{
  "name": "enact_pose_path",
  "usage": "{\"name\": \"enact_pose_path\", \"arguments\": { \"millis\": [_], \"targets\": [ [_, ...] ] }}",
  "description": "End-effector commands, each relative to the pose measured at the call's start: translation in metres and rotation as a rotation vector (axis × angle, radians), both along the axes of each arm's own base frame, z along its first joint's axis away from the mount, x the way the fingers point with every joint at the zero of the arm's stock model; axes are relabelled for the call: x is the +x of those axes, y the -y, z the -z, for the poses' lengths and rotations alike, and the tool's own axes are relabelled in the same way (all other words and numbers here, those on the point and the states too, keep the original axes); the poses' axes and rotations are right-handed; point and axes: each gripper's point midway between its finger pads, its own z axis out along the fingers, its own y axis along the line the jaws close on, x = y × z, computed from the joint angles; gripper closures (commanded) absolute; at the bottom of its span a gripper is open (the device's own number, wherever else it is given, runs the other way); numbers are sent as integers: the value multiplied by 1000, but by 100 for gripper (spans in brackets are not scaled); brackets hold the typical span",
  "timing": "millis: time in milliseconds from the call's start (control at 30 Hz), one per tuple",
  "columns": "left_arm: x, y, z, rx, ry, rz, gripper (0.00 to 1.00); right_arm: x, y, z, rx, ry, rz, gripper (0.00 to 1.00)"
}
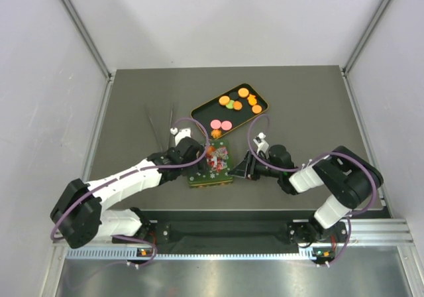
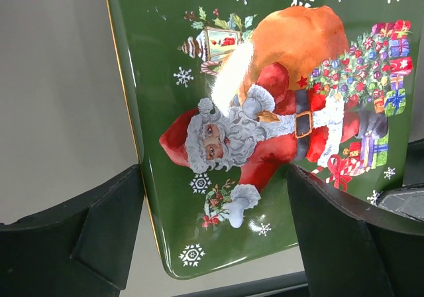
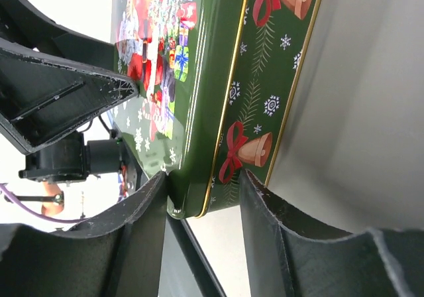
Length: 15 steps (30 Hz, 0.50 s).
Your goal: Pack the cookies
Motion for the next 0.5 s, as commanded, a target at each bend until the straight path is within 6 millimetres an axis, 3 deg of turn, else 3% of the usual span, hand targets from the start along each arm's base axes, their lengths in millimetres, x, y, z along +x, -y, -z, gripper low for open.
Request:
{"name": "enact_pose_path", "arguments": {
  "millis": [0, 200, 267, 300, 467],
  "targets": [
    [-60, 56, 15, -151, -163, 262, 15, -22, -1, 51, -207, -45, -18, 100],
    [-58, 57, 9, -151, -146, 263, 14, -23, 0, 48, -221, -49, -25, 100],
    [-55, 54, 4, -141, -127, 259, 14, -17, -1, 40, -232, -24, -20, 94],
    [-55, 53, 1, -135, -127, 256, 14, -18, 1, 37, -247, -15, -25, 83],
    [-37, 39, -19, -105, -39, 204, 12, -6, 4, 16, -241, 27, -21, 54]
  ]
}}
